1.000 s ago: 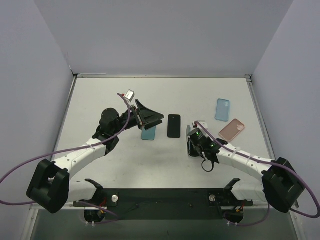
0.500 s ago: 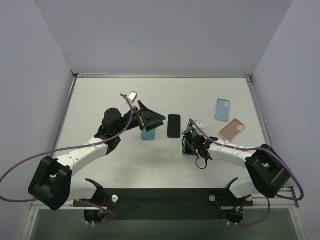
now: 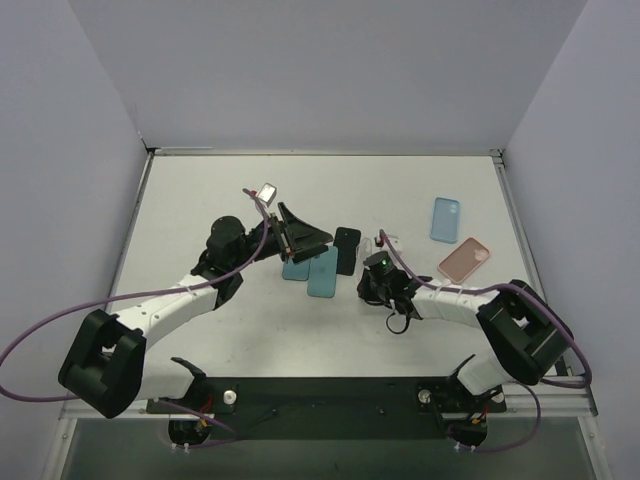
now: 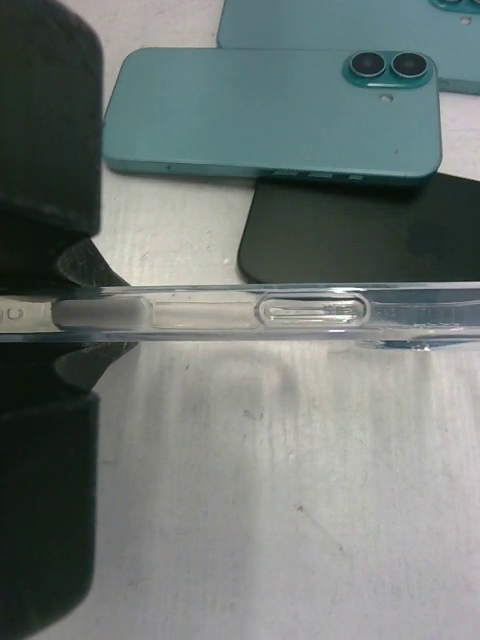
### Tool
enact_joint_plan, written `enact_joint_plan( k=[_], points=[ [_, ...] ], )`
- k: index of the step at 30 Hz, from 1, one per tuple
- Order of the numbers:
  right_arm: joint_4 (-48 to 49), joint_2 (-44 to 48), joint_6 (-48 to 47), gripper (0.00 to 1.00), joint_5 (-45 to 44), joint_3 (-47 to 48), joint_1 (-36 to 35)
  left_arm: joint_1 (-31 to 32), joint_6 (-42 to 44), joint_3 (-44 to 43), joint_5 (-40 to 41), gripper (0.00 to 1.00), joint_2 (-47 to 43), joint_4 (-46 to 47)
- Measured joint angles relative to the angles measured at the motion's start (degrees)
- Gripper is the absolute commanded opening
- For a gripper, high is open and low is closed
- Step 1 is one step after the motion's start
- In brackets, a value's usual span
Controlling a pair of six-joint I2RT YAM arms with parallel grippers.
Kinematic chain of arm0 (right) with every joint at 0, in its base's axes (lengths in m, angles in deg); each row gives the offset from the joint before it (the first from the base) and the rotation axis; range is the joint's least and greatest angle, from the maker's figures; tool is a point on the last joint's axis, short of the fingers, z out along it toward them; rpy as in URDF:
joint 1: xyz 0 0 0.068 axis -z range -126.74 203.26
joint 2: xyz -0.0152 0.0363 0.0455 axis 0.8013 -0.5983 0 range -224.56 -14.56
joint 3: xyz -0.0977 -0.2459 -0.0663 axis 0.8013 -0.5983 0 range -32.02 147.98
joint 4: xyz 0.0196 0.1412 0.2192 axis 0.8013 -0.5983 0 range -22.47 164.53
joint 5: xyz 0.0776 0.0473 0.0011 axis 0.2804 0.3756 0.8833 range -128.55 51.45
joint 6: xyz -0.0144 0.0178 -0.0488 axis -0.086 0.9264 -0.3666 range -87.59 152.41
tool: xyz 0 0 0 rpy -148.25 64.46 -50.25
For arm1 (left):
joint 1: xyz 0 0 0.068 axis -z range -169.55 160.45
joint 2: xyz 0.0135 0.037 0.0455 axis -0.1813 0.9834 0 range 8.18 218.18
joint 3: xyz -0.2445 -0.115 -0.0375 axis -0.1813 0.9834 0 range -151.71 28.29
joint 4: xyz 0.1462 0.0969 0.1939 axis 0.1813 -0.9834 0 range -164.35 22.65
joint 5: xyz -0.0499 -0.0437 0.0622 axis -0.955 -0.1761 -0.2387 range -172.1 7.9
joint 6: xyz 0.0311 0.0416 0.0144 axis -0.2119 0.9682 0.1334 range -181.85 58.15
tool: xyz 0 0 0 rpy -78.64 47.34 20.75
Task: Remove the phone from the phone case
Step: Remove the phone case from the phone, then place the phone case at the center of the board.
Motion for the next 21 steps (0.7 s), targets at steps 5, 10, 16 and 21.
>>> enact_joint_plan(
  k=[5, 10, 16, 21],
  points=[
    [-6.86, 5.4, -0.2, 0.0, 1.03, -1.95, 0.9, 0.0, 0.0, 0.0, 0.0, 0.95, 0.24, 0.02],
    [-16.33, 11.69, -1.2, 0.0, 2.14, -3.02, 4.28, 0.22, 0.13, 0.02, 0.04, 0.95, 0.31, 0.0],
    [-21.97, 20.37, -1.88, 0.0, 7.91, -3.02, 14.64, 1.09, 3.19, -0.24, 1.75, 0.95, 0.7, -6.82],
    [-23.61, 22.64, -3.23, 0.0, 14.58, -2.4, 23.19, 1.57, 6.29, -0.83, 4.13, 0.95, 0.76, -14.99]
  ],
)
